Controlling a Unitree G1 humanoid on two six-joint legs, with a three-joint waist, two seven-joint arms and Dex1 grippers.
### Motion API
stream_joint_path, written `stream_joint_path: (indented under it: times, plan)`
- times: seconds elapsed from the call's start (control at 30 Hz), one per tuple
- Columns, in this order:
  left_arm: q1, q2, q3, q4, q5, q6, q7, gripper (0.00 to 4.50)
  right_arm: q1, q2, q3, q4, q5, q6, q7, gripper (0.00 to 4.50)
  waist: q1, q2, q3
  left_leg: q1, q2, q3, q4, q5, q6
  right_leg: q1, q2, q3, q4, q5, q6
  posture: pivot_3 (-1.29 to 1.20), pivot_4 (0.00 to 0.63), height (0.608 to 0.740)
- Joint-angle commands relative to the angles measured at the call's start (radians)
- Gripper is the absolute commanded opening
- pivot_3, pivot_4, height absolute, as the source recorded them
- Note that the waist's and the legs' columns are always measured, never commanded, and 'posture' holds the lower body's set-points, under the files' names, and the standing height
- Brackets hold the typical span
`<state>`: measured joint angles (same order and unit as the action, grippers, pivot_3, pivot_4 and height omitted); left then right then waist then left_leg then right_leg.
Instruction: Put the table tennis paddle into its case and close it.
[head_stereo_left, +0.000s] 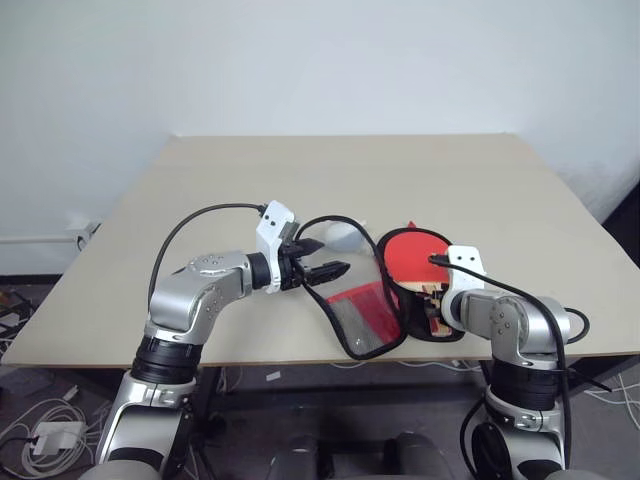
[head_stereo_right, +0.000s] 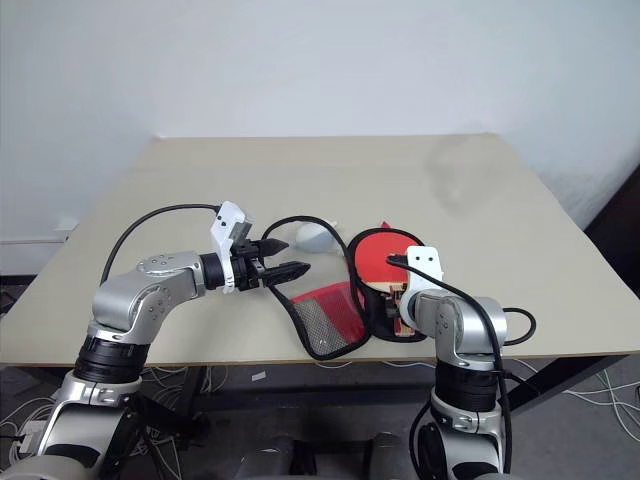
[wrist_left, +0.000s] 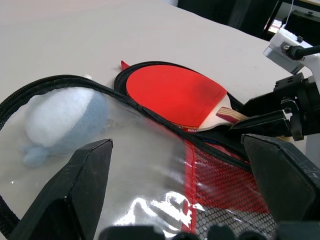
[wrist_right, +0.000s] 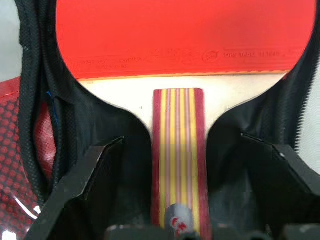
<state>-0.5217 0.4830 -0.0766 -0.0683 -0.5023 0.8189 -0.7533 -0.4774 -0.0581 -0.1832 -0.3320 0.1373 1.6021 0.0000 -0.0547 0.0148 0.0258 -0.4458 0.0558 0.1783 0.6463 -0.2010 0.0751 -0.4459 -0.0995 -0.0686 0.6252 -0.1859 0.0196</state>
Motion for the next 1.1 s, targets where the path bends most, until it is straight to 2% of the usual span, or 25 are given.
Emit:
stream_joint_path:
  times: [0.03, 0.13, 0.37, 0.67, 0.77, 0.87, 1.1]
  plan:
    - [-0.035, 0.006, 0.021, -0.013, -0.004, -0.011, -0.01, 4.5, -0.064, -0.022, -0.033, -0.039, 0.015, -0.031, 0.029, 3.79, 0.0, 0.0, 0.0, 0.0, 0.0, 0.0, 0.0, 0.0, 0.0, 0.0, 0.0, 0.0, 0.0, 0.0, 0.0, 0.0, 0.0, 0.724]
    - [-0.043, 0.016, 0.058, -0.009, -0.024, -0.009, -0.017, 4.5, -0.13, -0.019, -0.096, -0.045, 0.04, -0.09, 0.06, 3.79, 0.0, 0.0, 0.0, 0.0, 0.0, 0.0, 0.0, 0.0, 0.0, 0.0, 0.0, 0.0, 0.0, 0.0, 0.0, 0.0, 0.0, 0.724]
    - [-0.051, 0.083, 0.103, 0.008, -0.042, 0.03, -0.045, 4.5, -0.156, -0.025, -0.119, 0.023, 0.044, -0.263, 0.077, 3.79, 0.0, 0.0, 0.0, 0.0, 0.001, 0.0, 0.0, 0.0, 0.0, 0.0, 0.002, 0.0, 0.0, 0.0, 0.0, 0.0, 0.0, 0.724]
    - [-0.039, 0.295, 0.103, 0.132, -0.015, 0.013, -0.237, 4.5, -0.186, -0.133, -0.093, 0.284, 0.049, -0.484, 0.154, 3.79, -0.001, 0.0, 0.0, 0.001, 0.003, 0.001, 0.0, 0.0, 0.0, 0.0, 0.003, 0.0, -0.001, 0.0, 0.0, 0.0, 0.0, 0.724]
    - [-0.038, 0.314, 0.08, 0.21, 0.024, -0.027, -0.263, 4.5, -0.205, -0.153, -0.079, 0.334, 0.048, -0.533, 0.154, 3.79, -0.001, 0.0, 0.0, 0.0, 0.003, 0.001, 0.0, 0.0, 0.0, 0.0, 0.004, 0.0, -0.001, 0.0, 0.0, 0.0, 0.0, 0.724]
    - [-0.032, 0.312, 0.078, 0.247, 0.037, -0.054, -0.291, 3.89, -0.217, -0.157, -0.068, 0.347, 0.057, -0.558, 0.159, 3.81, -0.001, 0.0, 0.0, 0.0, 0.004, 0.001, 0.0, 0.0, 0.0, -0.001, 0.004, 0.001, -0.001, 0.0, 0.0, 0.0, 0.0, 0.724]
    - [-0.027, 0.292, 0.043, 0.281, 0.071, -0.053, -0.289, 1.52, -0.23, -0.164, -0.056, 0.328, 0.075, -0.57, 0.161, 3.81, 0.0, 0.0, 0.0, 0.0, 0.006, 0.001, 0.0, 0.0, 0.0, -0.001, 0.004, 0.001, 0.0, 0.0, -0.001, 0.0, 0.0, 0.724]
